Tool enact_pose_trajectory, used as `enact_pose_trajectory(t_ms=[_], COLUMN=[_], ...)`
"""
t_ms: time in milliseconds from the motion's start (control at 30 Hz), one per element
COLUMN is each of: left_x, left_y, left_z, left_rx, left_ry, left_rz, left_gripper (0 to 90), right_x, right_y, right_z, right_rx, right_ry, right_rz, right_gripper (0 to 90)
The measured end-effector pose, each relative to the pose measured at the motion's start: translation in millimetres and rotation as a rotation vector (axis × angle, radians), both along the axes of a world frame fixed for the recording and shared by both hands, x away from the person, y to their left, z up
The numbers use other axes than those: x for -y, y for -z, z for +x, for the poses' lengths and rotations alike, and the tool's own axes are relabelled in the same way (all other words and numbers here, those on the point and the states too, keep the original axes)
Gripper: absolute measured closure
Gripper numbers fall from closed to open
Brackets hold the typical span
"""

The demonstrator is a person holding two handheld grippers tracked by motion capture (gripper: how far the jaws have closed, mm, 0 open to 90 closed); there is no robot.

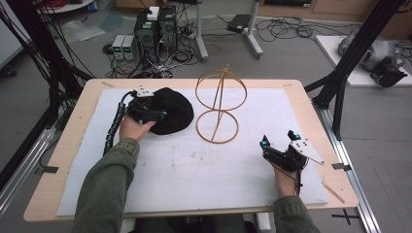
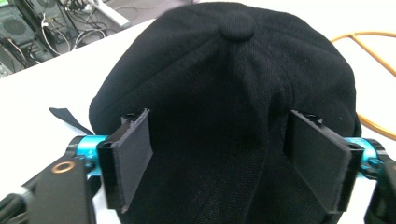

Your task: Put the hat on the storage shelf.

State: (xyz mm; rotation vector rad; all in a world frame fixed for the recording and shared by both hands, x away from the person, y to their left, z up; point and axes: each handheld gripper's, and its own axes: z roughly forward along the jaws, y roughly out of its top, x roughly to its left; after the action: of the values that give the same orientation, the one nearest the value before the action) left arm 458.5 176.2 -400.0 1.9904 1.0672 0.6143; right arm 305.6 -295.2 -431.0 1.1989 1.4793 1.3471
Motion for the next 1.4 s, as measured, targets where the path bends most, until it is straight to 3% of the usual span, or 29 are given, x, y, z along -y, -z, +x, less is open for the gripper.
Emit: enact_pose_trajectory(t_ms=[33,100,167,200,233,400,567,833,1067,1200,1333,1400], left_x=[2.1,6.0,9.4,9.4,9.6,9.7,9.3,10.5,7.9,3.8,-2.7,-5.3], left_y=[1.0,1.5,-0.9,-2.6,-3.6,-6.6,-13.8,-28.5,-39.1,-41.8,-47.6,-50.2], left_z=[-0.1,-1.5,-3.9,-4.8,-5.3,-7.4,-12.8,-23.9,-38.6,-46.2,-56.2,-59.2], left_rx=[-0.003,-0.015,-0.003,0.0,0.008,0.026,0.077,0.145,0.228,0.265,0.332,0.351], left_ry=[-0.005,0.014,0.026,0.028,0.012,0.025,0.029,0.041,0.009,-0.012,-0.067,-0.078], left_rz=[0.01,0.016,0.036,0.013,-0.006,-0.051,-0.036,-0.045,-0.031,-0.053,-0.094,-0.091], left_gripper=[31.2,49.3,74.0,84.9,87.2,87.9,88.0,88.0,87.9,87.9,87.8,87.8], right_x=[0.1,-0.3,-0.3,-0.4,-0.5,0.8,2.5,3.6,4.6,4.4,4.1,3.9], right_y=[0.0,0.2,0.3,0.2,0.2,0.1,0.0,-0.3,-0.6,-1.0,-1.1,-1.2], right_z=[0.0,-0.2,-0.1,-0.4,-0.4,-0.8,-1.5,-2.6,-2.8,-3.8,-4.1,-4.1], right_rx=[-0.001,-0.01,-0.01,-0.011,-0.01,-0.003,-0.006,-0.009,-0.003,-0.004,-0.003,-0.002], right_ry=[-0.001,0.0,0.0,-0.001,-0.002,-0.002,0.003,0.008,0.009,0.007,0.009,0.009], right_rz=[-0.001,0.004,0.002,0.001,0.004,-0.005,-0.003,0.012,0.018,0.024,0.03,0.028], right_gripper=[3.5,3.4,3.5,3.5,3.5,3.4,3.5,3.5,3.5,3.5,3.6,3.6])
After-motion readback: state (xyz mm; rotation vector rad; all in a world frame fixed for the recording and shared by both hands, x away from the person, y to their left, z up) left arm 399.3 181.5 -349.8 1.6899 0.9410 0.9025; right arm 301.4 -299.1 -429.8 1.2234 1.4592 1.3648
